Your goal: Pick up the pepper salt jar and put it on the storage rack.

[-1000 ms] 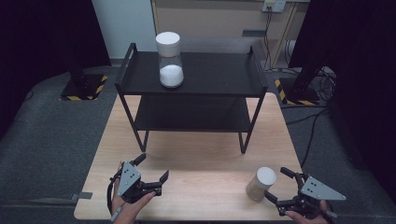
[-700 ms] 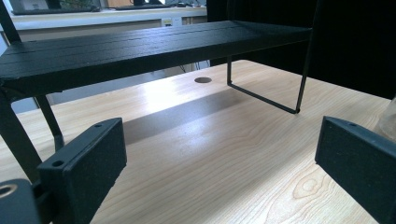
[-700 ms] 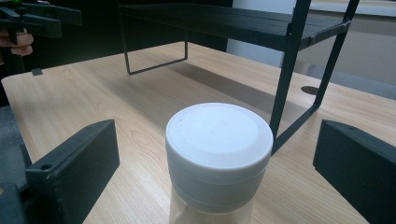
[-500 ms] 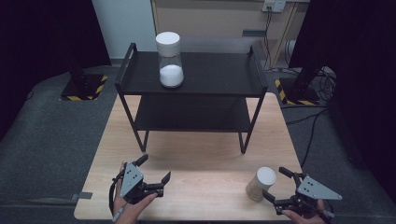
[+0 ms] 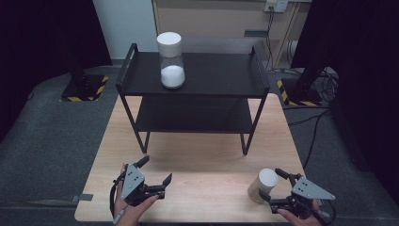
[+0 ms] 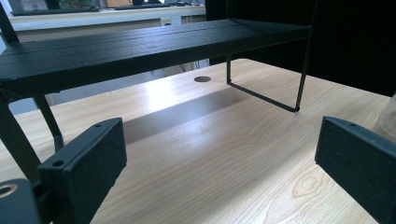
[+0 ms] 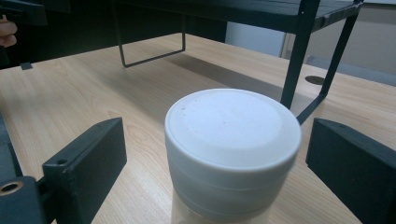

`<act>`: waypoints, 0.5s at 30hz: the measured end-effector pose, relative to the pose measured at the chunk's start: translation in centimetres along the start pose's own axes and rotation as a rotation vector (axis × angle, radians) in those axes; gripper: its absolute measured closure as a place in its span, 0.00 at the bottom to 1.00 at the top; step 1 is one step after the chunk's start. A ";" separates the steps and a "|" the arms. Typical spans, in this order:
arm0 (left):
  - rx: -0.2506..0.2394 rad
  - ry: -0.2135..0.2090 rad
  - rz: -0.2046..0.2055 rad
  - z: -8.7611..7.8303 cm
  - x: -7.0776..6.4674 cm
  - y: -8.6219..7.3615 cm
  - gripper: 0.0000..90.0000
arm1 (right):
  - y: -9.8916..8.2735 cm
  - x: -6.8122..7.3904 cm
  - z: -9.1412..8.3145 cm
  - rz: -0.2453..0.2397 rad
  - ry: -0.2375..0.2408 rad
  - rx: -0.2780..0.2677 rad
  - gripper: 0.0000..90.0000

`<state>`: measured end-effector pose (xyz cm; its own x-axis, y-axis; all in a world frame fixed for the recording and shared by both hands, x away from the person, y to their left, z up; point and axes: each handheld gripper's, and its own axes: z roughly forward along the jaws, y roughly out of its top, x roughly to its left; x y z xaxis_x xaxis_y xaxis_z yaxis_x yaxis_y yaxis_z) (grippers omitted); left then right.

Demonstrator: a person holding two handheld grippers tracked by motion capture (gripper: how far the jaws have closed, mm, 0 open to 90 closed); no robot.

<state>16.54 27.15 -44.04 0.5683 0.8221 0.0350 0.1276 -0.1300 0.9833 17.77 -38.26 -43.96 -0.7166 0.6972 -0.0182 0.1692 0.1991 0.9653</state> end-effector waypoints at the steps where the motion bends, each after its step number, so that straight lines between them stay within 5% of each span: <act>1: 0.000 0.001 0.000 0.0 0.0 0.0 0.01 | 0.0 0.0 0.1 0.001 -0.001 0.000 0.08; 15: -0.003 0.007 -0.004 -0.2 0.1 0.0 0.02 | -0.4 0.4 0.8 0.016 -0.023 0.012 0.20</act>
<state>16.40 27.36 -43.96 0.5622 0.8264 0.0325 0.1275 -0.1254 0.9839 17.99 -37.50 -44.62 -0.6982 0.7158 -0.0091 0.1886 0.1961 0.9623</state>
